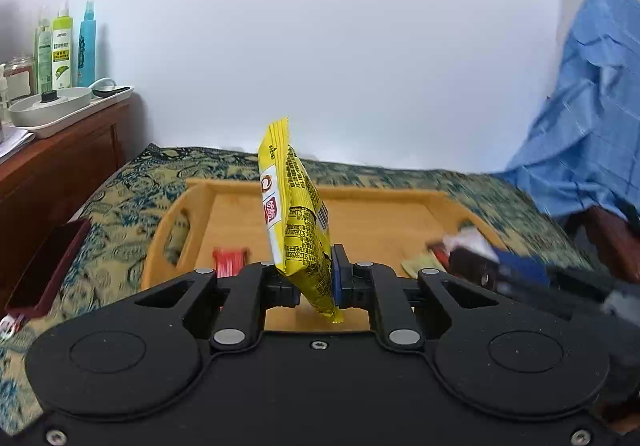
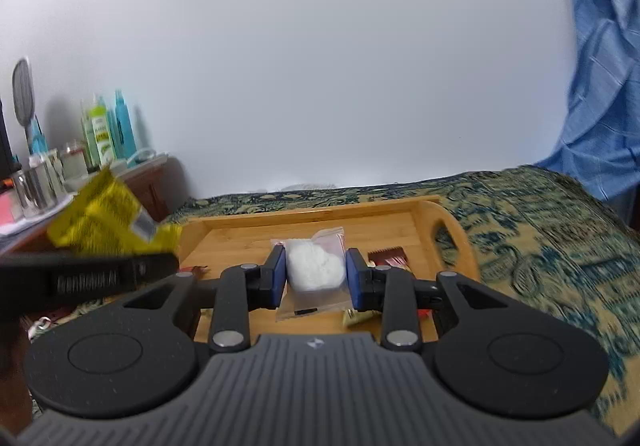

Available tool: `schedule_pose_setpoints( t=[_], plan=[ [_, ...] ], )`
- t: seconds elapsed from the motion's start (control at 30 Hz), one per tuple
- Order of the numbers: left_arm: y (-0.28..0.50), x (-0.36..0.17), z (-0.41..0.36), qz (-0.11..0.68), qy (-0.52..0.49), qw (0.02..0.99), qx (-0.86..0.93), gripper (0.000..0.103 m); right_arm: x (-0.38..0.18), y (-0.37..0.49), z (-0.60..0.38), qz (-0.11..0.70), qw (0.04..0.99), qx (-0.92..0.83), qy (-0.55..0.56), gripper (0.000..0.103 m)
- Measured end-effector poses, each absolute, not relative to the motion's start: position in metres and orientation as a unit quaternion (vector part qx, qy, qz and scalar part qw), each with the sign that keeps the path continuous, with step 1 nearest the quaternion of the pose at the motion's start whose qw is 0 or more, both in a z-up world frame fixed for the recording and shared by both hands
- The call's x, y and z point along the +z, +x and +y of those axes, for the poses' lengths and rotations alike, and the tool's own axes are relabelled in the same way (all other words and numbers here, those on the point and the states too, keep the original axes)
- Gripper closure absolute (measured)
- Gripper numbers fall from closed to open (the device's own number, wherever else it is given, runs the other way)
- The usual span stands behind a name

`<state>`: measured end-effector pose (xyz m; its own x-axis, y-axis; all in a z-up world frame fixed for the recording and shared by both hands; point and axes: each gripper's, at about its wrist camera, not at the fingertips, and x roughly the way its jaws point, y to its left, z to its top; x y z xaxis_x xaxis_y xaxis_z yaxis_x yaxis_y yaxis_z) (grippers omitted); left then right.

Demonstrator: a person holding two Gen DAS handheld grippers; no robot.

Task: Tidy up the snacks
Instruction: 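Carry yellow bag and white packet onto the tray and open both tools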

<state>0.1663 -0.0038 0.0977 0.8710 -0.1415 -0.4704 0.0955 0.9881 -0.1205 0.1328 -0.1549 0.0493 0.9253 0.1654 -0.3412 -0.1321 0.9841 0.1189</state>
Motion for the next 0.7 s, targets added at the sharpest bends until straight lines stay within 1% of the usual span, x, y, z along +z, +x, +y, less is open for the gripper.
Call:
schedule_pose_setpoints(
  t=[0.13,0.23,0.33,0.47,0.7],
  plan=[
    [0.197,0.091,0.004,0.241,-0.063,0.967,-0.059,0.09,0.043,0.159,-0.152,0.188,0.979,0.079,0.028,0.067],
    [0.213,0.08,0.004,0.258,-0.06,0.962,-0.063,0.09,0.036,0.171,-0.156,0.201,0.976,0.074,0.046,0.067],
    [0.222,0.069,0.004,0.264,-0.047,0.962,-0.058,0.09,0.03,0.18,-0.161,0.216,0.971,0.071,0.071,0.067],
    [0.227,0.057,0.001,0.282,-0.043,0.956,-0.063,0.09,0.022,0.19,-0.158,0.238,0.966,0.076,0.065,0.067],
    [0.229,0.044,-0.004,0.297,-0.037,0.952,-0.069,0.089,0.021,0.193,-0.156,0.248,0.964,0.08,0.056,0.067]
  ],
)
